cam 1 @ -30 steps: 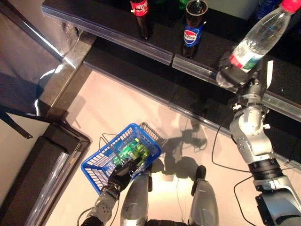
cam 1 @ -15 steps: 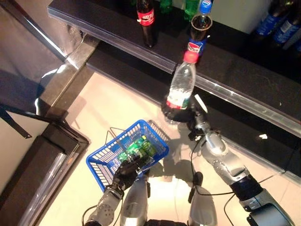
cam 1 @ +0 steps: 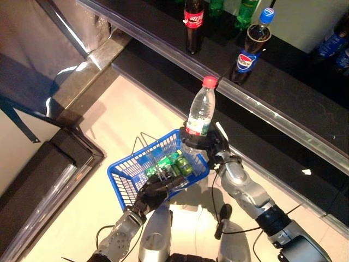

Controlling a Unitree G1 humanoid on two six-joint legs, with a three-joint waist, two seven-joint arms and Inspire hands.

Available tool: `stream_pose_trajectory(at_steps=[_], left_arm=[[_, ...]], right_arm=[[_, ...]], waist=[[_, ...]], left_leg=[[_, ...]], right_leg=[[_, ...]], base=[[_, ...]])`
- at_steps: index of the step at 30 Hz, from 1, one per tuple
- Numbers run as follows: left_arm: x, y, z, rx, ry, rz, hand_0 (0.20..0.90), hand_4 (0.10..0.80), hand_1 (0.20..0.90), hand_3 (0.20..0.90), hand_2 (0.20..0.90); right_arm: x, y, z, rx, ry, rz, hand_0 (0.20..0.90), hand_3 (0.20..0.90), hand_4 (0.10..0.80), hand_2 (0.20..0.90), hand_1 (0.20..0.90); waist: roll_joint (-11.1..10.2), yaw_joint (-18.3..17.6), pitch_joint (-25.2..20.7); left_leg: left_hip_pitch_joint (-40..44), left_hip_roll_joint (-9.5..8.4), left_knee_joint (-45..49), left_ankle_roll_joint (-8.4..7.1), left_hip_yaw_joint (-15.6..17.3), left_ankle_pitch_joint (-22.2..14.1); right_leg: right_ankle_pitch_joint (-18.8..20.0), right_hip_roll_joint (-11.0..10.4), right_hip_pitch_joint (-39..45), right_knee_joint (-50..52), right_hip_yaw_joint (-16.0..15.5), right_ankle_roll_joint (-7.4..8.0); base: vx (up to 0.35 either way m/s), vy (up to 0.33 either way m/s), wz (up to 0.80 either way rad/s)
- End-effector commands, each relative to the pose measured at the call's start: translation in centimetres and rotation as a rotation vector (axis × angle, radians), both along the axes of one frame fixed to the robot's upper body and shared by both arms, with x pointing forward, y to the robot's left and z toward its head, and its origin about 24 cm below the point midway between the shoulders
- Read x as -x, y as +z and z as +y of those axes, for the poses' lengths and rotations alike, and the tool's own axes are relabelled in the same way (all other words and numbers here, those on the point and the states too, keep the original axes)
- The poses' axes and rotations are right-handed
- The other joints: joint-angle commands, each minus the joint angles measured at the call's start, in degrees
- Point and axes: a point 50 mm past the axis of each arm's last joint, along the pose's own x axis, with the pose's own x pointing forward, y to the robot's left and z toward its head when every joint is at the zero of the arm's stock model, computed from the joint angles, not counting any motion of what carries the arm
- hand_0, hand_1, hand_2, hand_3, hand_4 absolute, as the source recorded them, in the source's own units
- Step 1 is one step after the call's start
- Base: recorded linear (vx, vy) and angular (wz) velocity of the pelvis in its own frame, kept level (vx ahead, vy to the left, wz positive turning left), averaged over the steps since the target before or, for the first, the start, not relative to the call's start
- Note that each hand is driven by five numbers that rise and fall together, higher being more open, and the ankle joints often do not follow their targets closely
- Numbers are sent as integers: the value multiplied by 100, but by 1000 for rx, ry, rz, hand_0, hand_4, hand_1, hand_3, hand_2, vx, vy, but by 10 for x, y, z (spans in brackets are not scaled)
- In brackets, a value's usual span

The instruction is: Pick up the drink and place into the basket.

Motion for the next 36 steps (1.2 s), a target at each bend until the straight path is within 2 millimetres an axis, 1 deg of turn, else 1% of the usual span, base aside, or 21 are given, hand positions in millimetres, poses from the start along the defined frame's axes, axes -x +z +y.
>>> stream_pose_trajectory(at_steps=[1,2,3,5,12,16,19,22,24,27,29,30,34,35,36], left_arm=[[-9,132,-44,349,-303,-714,300,100,300,200,300],[-7,140,-47,374,-339,-751,300,100,300,200,300],[-6,142,-48,378,-347,-758,300,100,300,200,300],[-3,151,-51,407,-395,-803,300,100,300,200,300],[6,175,-61,530,-552,-903,300,100,300,200,300],[11,184,-72,583,-653,-932,300,100,300,200,300],[13,187,-77,594,-689,-945,300,100,300,200,300],[13,190,-80,615,-719,-945,300,100,300,200,300],[14,192,-81,620,-736,-947,300,100,300,200,300],[17,192,-82,624,-779,-951,300,100,300,200,300],[18,192,-83,620,-792,-956,300,100,300,200,300],[20,193,-85,615,-825,-961,300,100,300,200,300],[23,193,-87,614,-874,-964,300,100,300,200,300],[24,193,-88,614,-887,-964,300,100,300,200,300],[24,193,-87,614,-889,-964,300,100,300,200,300]], right_arm=[[-1,75,38,-110,119,-359,300,200,100,300,300],[-3,72,40,-101,115,-343,300,200,100,300,300],[-3,71,40,-97,113,-342,300,200,100,300,300],[-6,67,42,-78,100,-324,300,200,100,300,300],[-16,45,53,-80,91,-188,300,200,100,300,300],[-23,30,60,-68,78,-107,300,200,100,300,300],[-28,22,59,-57,54,-59,300,200,100,300,300],[-34,4,57,-75,47,59,300,200,100,300,300],[-33,-10,59,-118,86,165,300,200,100,300,300],[-32,-25,60,-168,128,272,300,200,100,300,300],[-32,-28,60,-201,148,302,300,200,100,300,300],[-32,-31,62,-287,177,357,300,200,100,300,300],[-36,-36,58,-389,224,428,300,200,100,300,300],[-36,-38,58,-453,245,466,300,200,100,300,300],[-36,-38,58,-469,251,477,300,200,100,300,300]], waist=[[-26,90,-506],[-12,112,-476],[-11,116,-472],[13,149,-428],[62,264,-306],[86,337,-265],[104,376,-250],[125,427,-231],[132,463,-216],[139,527,-203],[141,545,-197],[145,586,-191],[170,654,-190],[179,672,-186],[181,675,-185]], left_leg=[[-100,-47,448,108,-156,-139],[-118,-71,474,115,-178,-152],[-122,-77,479,116,-183,-157],[-168,-109,524,118,-228,-167],[-272,-211,559,144,-330,-177],[-315,-264,586,154,-382,-190],[-336,-291,593,159,-395,-192],[-359,-323,595,165,-419,-196],[-373,-349,595,175,-440,-200],[-403,-381,612,196,-475,-208],[-415,-391,617,201,-485,-210],[-426,-409,617,209,-497,-205],[-443,-432,591,224,-519,-184],[-454,-440,586,232,-522,-177],[-454,-442,583,235,-523,-175]], right_leg=[[24,162,-67,334,-114,-692],[17,145,-76,356,-133,-691],[14,142,-78,360,-137,-692],[12,114,-120,406,-164,-694],[32,59,-232,485,-242,-697],[62,22,-268,506,-281,-694],[80,0,-282,515,-309,-689],[107,-32,-307,525,-340,-677],[121,-42,-319,521,-354,-675],[139,-67,-334,528,-380,-662],[145,-70,-337,524,-388,-660],[156,-77,-338,522,-415,-650],[183,-98,-347,517,-470,-625],[197,-113,-355,516,-488,-612],[199,-115,-357,516,-491,-611]], base=[[9,-2,17],[5,1,21],[-1,0,20],[-11,0,10],[-19,-3,10],[-2,1,4],[0,0,0],[-3,15,8],[-5,13,18],[-2,2,5],[0,0,0],[6,4,4],[2,8,3],[-5,11,5],[-2,18,9]])
